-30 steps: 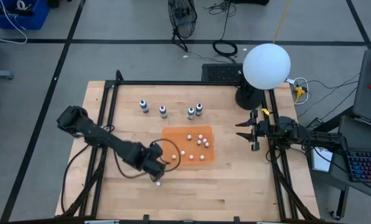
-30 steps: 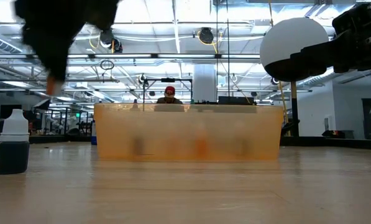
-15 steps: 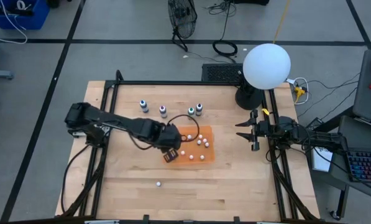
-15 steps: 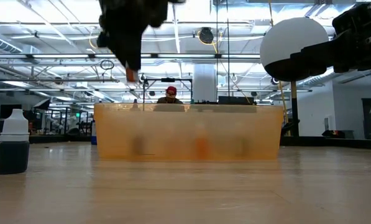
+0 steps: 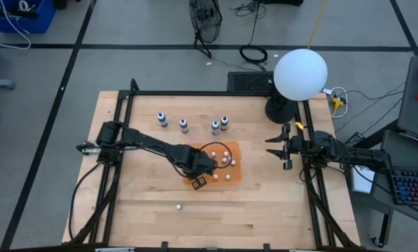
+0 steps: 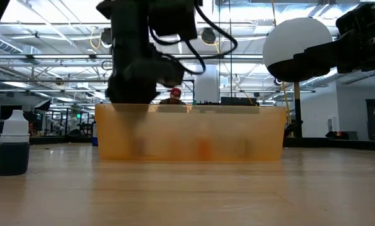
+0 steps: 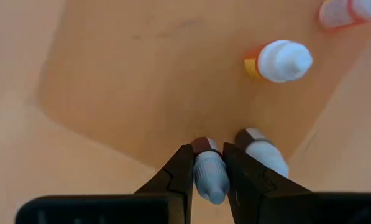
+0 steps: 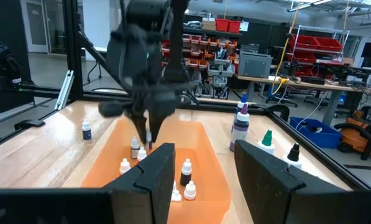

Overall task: Pick & Place food coloring
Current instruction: Put the small orange food coloring bottle into the orange bin, then put the small blue food coloring bottle into the orange bin, then put the big black food coloring bottle into the orange bin

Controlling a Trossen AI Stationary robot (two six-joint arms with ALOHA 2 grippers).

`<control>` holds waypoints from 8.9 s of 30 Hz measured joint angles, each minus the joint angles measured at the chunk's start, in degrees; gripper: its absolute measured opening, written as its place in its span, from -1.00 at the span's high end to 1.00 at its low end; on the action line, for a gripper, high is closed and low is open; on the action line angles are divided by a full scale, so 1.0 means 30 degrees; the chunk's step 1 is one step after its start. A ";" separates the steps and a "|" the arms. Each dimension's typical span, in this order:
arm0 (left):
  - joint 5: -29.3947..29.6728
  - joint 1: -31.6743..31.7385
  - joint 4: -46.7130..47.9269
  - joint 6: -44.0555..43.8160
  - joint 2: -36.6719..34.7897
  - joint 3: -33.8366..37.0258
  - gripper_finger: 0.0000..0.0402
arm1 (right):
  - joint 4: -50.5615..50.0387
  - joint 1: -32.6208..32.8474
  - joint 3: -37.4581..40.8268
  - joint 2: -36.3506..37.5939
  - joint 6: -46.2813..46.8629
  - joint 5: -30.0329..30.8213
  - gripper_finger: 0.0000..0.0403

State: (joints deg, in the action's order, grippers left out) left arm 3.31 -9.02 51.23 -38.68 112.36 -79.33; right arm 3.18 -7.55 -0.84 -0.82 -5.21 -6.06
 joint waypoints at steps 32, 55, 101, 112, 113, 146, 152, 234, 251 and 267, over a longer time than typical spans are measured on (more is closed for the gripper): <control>-0.2005 -0.1123 0.1701 -0.0432 -0.4582 0.0015 0.06 | -0.0002 -0.0001 0.0005 -0.0001 0.0000 0.0005 0.23; 0.1942 -0.9423 -0.0452 -0.1656 -0.1054 0.0000 0.20 | -0.0002 0.0003 0.0002 -0.0007 0.0000 0.0006 0.23; 0.0949 -0.8209 -0.2677 -0.1397 -0.0932 0.2550 0.56 | 0.0006 0.0006 0.0001 -0.0006 0.0001 0.0004 0.23; 0.1808 -0.7036 0.1650 0.1739 -0.0932 -0.1528 0.64 | 0.0006 0.0006 -0.0001 -0.0007 0.0001 0.0006 0.23; 0.2269 -0.6856 0.2574 0.2187 -0.0932 -0.2454 0.64 | 0.0005 0.0006 0.0000 -0.0007 0.0001 -0.0001 0.23; 0.0953 -0.0058 0.1187 1.1778 0.3949 -0.7971 0.64 | 0.0000 0.0002 0.0000 -0.0015 0.0002 0.0006 0.23; 0.0337 -0.0051 0.0291 1.1788 0.4525 -0.7764 0.64 | 0.0002 0.0002 -0.0001 -0.0022 0.0000 0.0006 0.23; 0.0538 0.3939 -2.2724 0.9949 -3.0379 2.5866 -0.57 | 0.1850 0.0057 0.0006 -0.0270 0.5407 0.1450 0.23; 0.0733 0.4874 -2.0111 0.9865 -3.0818 2.5988 -0.55 | 0.2893 0.0036 -0.1086 -0.1122 0.9083 0.4660 0.23; 0.0766 0.4874 -2.0131 0.9836 -3.0818 2.5981 -0.50 | -1.2877 -0.2073 -2.2872 -2.6291 0.1232 0.6514 -0.36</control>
State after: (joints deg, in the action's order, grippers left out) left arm 5.61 5.61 -9.16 -9.17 19.90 -1.39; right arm -35.45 -13.77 -69.46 -79.69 -1.52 13.48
